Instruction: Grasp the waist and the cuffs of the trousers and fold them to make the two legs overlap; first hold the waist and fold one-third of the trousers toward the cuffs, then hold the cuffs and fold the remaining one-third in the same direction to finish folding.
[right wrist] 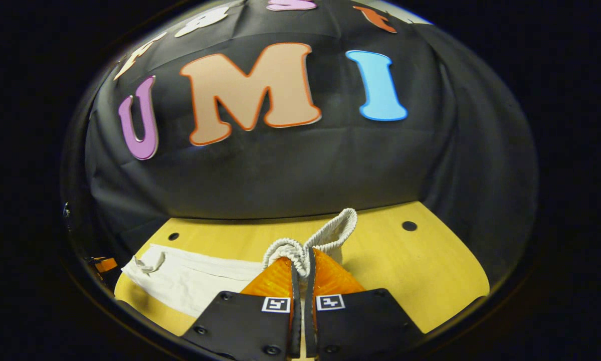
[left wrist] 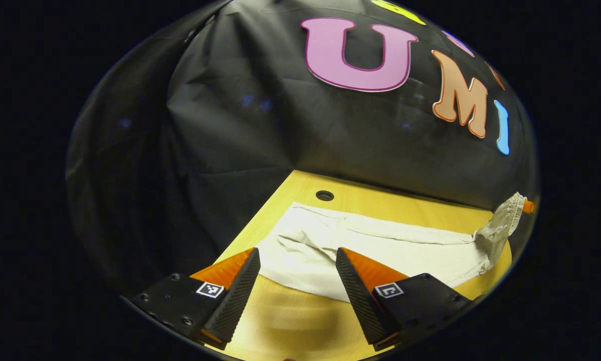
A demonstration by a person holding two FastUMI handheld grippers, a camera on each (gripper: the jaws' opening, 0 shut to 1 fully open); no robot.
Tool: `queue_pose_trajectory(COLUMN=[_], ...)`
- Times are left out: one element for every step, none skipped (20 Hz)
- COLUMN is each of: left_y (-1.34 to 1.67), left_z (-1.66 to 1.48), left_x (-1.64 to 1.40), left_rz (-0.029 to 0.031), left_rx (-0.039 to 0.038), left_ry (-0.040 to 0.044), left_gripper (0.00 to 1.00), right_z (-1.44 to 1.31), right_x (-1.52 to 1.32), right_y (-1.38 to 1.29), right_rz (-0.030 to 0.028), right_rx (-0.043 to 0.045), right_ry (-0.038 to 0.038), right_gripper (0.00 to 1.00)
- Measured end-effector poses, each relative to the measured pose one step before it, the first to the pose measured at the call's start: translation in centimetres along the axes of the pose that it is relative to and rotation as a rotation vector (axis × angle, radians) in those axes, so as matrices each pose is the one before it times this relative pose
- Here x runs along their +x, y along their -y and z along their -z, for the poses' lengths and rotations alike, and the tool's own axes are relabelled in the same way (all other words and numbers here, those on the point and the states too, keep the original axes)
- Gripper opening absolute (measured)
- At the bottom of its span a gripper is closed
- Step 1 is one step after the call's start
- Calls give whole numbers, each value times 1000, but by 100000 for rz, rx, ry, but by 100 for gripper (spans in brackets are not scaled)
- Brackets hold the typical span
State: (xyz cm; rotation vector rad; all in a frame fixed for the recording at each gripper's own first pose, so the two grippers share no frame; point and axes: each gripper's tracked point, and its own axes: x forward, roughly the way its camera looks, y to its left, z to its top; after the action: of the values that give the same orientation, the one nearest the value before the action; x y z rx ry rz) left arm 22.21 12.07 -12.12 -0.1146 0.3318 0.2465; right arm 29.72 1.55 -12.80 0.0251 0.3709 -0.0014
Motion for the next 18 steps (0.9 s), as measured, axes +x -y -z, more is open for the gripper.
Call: queue_pose_trajectory(left_y=[-666, -403, -510, -463, -583, -767, -924, -453, -380, -134, -130, 44, 122, 83, 163, 197, 255, 214], left_z=[334, 39, 295, 124, 325, 373, 570, 282, 270, 54, 189, -6, 29, 74, 230, 45, 104, 212], left_x=[322, 303, 1313, 349, 571, 441, 296, 287, 415, 412, 485, 417, 497, 569, 835, 598, 560, 382], left_rz=[-442, -444, -612, -634, -948, -663, -432, -132, 385, 512, 344, 931, 1353, 1376, 1224, 1012, 1104, 722], left_rx=[-791, -772, -558, -160, 173, 25, -196, -40, 186, 677, 886, 1206, 1210, 1725, 1706, 1536, 1095, 804], left_ry=[-493, -368, -116, -433, -1098, -1020, -1389, -1116, -633, -479, -477, -72, -257, -910, -918, -327, -691, -1357], left_gripper=[93, 93, 94, 95, 95, 95, 95, 95, 95, 95, 95, 95, 95, 95, 94, 95, 95, 94], right_z=[148, 440, 603, 996, 1083, 914, 836, 819, 778, 960, 379, -4, -202, -102, 125, 112, -457, 1076], right_x=[230, 319, 640, 903, 874, 1258, 989, 716, 828, 545, 239, -394, -85, -150, -609, -330, -232, 836], right_y=[-2486, -2379, -2150, -1820, -1661, -1543, -1224, -1186, -891, -581, 40, 549, 26, 108, -80, 8, 570, -290], right_rz=[-3593, -3704, -2241, -1903, -1492, -1993, -1849, -1419, -589, -64, -931, -995, -1828, -1744, -1371, -391, 1371, 1019], right_rx=[3, -511, -1288, -3528, -3568, -2706, -2092, -1452, -1304, -1577, -1328, -1321, -485, 714, 1706, 1783, 699, -18], right_ry=[-58, -579, -539, -1568, -2360, -2557, -2649, -2339, -2078, -2522, -2201, -2006, -1621, -1963, -1515, -567, 145, -221], right_gripper=[5, 5, 5, 5, 5, 5, 5, 5, 6, 6, 6, 10, 10, 12, 22, 48, 73, 98])
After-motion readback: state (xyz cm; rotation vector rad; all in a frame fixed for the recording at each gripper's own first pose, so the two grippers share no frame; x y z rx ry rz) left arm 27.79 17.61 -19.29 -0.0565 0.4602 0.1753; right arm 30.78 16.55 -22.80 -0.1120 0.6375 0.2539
